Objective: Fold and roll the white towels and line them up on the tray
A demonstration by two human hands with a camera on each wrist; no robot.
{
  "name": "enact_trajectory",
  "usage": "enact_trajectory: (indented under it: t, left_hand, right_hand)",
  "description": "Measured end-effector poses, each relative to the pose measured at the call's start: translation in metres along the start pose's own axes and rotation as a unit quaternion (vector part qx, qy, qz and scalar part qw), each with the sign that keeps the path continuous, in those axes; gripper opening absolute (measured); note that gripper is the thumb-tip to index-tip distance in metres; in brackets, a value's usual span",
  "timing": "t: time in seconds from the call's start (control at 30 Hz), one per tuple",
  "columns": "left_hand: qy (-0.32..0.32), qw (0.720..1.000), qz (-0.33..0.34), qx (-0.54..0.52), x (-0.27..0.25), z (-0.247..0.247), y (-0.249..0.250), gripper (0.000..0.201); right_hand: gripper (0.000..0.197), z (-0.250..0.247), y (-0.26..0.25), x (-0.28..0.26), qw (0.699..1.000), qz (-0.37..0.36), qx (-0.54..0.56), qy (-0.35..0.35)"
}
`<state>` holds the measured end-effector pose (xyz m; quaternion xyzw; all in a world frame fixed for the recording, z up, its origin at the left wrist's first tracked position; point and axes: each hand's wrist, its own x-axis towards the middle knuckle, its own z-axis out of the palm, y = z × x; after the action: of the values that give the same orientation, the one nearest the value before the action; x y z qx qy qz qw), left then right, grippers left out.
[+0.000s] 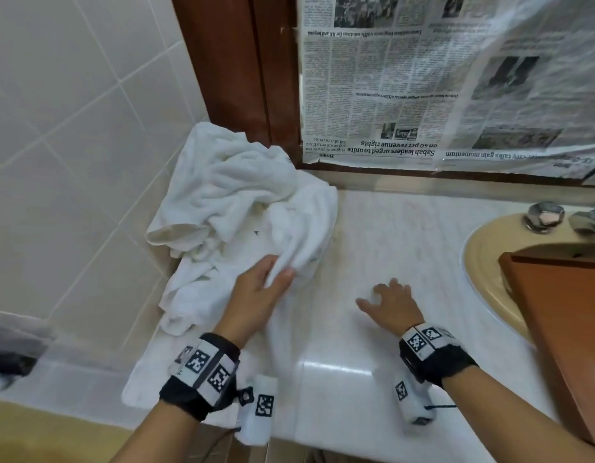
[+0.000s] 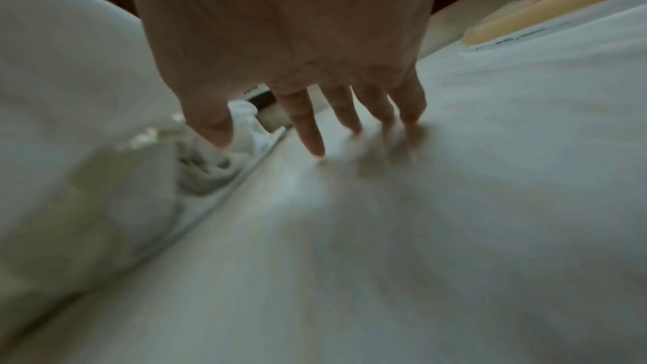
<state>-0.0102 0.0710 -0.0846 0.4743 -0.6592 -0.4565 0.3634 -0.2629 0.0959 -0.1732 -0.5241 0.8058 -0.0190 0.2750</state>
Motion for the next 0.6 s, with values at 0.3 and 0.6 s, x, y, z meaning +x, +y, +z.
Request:
enact_trajectory:
  t: [0.3, 0.6]
  left_hand:
    - [-0.196, 0.980, 0.029, 0.009, -0.016, 0.065, -0.004, 0.027]
    - [-0.067, 0.981, -0.069, 0.171, 0.017, 0.093, -0.036, 0.050]
  right_hand:
    - [0.022, -0.028, -0.026, -0.046, 0.795, -0.039, 0.602, -0.066]
    - [0.029, -0.065, 0.072, -0.072, 0.900, -0.114, 0.418, 0.036]
